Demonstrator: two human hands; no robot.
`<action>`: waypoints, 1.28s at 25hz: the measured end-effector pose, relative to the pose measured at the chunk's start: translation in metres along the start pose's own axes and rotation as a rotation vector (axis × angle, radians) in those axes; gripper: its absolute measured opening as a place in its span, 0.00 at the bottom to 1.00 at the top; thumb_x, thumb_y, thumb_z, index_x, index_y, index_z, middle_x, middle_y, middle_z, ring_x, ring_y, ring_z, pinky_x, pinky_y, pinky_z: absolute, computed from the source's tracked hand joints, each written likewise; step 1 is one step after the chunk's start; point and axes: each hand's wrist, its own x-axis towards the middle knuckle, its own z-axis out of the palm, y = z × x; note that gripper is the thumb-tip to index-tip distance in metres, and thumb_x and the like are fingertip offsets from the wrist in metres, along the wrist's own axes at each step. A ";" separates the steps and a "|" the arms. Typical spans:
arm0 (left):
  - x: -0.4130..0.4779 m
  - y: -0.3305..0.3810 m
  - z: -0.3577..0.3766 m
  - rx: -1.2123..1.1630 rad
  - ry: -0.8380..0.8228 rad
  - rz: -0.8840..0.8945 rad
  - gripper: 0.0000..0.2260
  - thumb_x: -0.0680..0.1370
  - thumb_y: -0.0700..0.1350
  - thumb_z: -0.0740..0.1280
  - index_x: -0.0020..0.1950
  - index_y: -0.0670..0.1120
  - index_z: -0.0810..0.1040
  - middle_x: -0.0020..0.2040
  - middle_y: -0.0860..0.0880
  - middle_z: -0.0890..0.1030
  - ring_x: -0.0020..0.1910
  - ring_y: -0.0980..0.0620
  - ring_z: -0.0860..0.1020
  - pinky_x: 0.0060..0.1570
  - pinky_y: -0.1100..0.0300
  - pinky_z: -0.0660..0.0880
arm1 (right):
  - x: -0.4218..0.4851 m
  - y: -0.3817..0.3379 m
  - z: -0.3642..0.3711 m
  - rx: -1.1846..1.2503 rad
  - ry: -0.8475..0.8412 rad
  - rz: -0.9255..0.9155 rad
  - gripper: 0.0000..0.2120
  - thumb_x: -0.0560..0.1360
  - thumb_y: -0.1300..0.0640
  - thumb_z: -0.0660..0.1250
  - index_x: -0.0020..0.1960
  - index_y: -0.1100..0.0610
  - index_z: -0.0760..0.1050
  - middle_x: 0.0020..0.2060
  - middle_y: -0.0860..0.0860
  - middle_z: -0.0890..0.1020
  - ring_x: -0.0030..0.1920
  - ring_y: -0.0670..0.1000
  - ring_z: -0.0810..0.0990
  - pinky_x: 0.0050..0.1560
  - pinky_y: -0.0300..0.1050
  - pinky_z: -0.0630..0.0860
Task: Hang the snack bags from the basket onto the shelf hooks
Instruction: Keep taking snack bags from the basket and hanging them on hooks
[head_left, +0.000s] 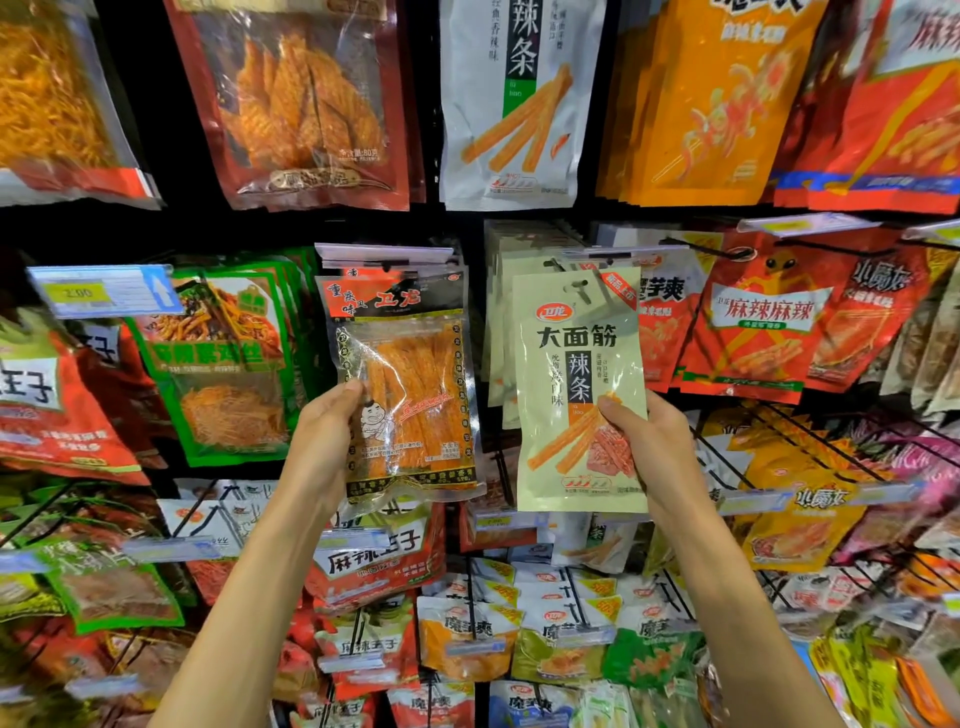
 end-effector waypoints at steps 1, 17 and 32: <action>0.001 0.000 0.000 0.003 0.002 0.001 0.11 0.83 0.49 0.59 0.45 0.51 0.78 0.62 0.50 0.77 0.69 0.48 0.70 0.73 0.49 0.61 | 0.003 0.002 0.001 0.004 0.001 0.009 0.11 0.78 0.57 0.67 0.60 0.52 0.80 0.51 0.48 0.86 0.55 0.53 0.84 0.63 0.60 0.76; 0.016 -0.008 -0.005 0.012 -0.036 0.010 0.11 0.83 0.50 0.60 0.43 0.52 0.77 0.60 0.54 0.76 0.66 0.52 0.69 0.70 0.52 0.59 | 0.041 0.026 0.002 -0.021 -0.010 -0.017 0.09 0.77 0.53 0.69 0.57 0.48 0.81 0.52 0.48 0.86 0.55 0.55 0.83 0.62 0.63 0.75; 0.056 -0.033 0.007 0.058 -0.060 0.072 0.15 0.83 0.56 0.57 0.56 0.50 0.80 0.52 0.51 0.83 0.53 0.50 0.79 0.55 0.53 0.72 | 0.078 0.043 0.006 0.020 -0.109 0.011 0.30 0.65 0.34 0.74 0.60 0.51 0.79 0.54 0.50 0.85 0.57 0.55 0.82 0.64 0.63 0.74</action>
